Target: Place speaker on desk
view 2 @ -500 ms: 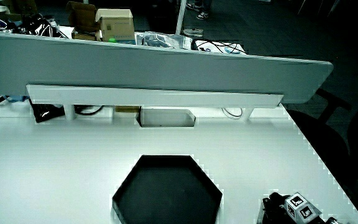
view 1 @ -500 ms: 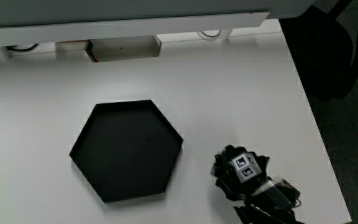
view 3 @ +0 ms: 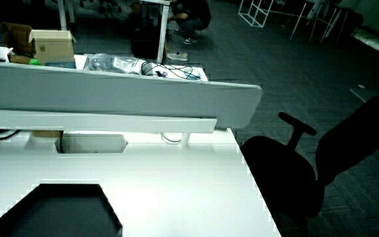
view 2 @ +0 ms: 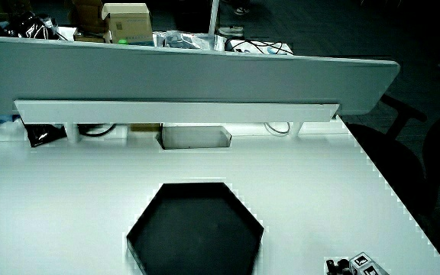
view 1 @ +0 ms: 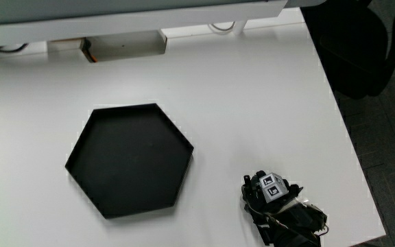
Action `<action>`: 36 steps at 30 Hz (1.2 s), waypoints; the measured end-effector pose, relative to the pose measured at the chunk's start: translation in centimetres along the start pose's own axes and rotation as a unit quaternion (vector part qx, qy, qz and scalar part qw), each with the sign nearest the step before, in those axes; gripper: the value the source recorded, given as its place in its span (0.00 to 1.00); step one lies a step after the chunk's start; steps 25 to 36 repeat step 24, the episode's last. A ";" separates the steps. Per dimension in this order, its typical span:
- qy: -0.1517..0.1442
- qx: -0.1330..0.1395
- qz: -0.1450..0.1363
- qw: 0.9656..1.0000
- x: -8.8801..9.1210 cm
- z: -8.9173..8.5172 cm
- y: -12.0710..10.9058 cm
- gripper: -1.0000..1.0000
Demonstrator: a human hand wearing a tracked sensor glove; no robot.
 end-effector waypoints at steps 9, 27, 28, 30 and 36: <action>0.004 -0.005 -0.007 1.000 -0.7 -1.4 -0.2 0.38; 0.083 0.001 0.023 0.996 -0.5 -2.4 0.0 0.12; 0.083 0.001 0.023 0.996 -0.5 -2.4 0.0 0.12; 0.083 0.001 0.023 0.996 -0.5 -2.4 0.0 0.12; 0.083 0.001 0.023 0.996 -0.5 -2.4 0.0 0.12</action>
